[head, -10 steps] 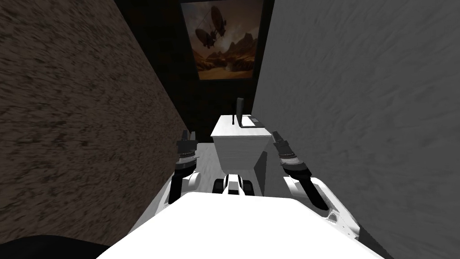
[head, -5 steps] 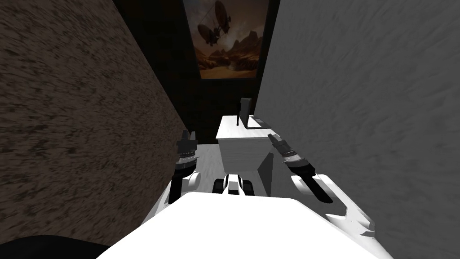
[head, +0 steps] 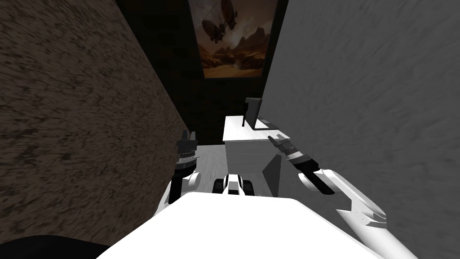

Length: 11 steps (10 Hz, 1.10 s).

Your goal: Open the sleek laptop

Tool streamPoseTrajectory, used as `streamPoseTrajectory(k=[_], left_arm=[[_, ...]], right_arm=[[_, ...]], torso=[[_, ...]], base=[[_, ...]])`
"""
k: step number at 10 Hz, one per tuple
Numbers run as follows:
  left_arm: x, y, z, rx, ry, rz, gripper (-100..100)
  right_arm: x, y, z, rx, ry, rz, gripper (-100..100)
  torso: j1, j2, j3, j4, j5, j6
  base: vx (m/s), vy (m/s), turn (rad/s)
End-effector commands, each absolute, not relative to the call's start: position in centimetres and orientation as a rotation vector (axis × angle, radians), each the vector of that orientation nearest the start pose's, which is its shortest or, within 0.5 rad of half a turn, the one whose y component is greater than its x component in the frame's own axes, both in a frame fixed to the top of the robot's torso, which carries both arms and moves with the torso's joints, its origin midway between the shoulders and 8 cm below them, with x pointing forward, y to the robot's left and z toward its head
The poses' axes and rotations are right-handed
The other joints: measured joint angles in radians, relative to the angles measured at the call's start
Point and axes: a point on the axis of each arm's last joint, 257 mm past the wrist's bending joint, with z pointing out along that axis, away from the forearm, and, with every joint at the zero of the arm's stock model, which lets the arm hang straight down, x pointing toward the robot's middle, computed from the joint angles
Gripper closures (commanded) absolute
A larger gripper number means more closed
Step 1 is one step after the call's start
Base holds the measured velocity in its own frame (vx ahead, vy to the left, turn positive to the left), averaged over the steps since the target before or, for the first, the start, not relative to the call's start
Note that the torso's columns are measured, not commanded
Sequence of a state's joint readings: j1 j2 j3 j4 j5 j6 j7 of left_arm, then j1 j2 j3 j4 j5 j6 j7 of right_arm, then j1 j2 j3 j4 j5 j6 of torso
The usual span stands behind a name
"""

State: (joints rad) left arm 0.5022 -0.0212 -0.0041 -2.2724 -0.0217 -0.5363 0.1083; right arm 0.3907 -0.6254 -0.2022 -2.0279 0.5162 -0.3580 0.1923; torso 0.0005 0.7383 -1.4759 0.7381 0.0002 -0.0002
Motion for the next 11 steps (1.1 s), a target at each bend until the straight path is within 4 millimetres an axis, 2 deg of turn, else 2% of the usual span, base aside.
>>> streamPoseTrajectory(k=[1,3,4,7,8,11], left_arm=[[33.9,27.7,2.7,-0.677,0.559,-1.399,0],[33.9,27.7,2.7,-0.677,0.559,-1.399,0],[33.9,27.7,2.7,-0.677,0.559,-1.399,0],[33.9,27.7,2.7,-0.677,0.559,-1.399,0],[33.9,27.7,2.7,-0.677,0.559,-1.399,0],[33.9,27.7,2.7,-0.677,0.559,-1.399,0]], right_arm=[[43.5,-35.6,-7.6,-0.222,1.391,0.220,-100],[44.5,-37.9,-8.0,-0.276,1.421,0.109,-100],[44.5,-37.9,-8.0,-0.279,1.422,0.108,-100],[45.9,-41.5,-8.0,-0.353,1.456,-0.051,-100],[45.9,-41.5,-8.0,-0.353,1.456,-0.051,-100],[47.0,-44.9,-7.5,-0.411,1.476,-0.196,-100]], torso=[[0.000,-0.001,-0.001,0.000,0.000,0.000],[-0.001,0.000,0.000,0.000,0.000,0.000],[-0.001,0.000,0.000,0.000,0.000,0.000],[0.000,0.000,0.000,0.000,0.000,0.000],[0.003,-0.002,-0.001,-0.001,0.001,0.000],[-0.002,0.000,0.000,0.000,-0.001,0.000]], base=[[0.076,0.178,0.018],[0.055,0.170,0.029],[0.043,0.095,0.008],[0.054,0.119,0.039],[0.048,0.115,0.009],[0.047,0.105,0.039]])
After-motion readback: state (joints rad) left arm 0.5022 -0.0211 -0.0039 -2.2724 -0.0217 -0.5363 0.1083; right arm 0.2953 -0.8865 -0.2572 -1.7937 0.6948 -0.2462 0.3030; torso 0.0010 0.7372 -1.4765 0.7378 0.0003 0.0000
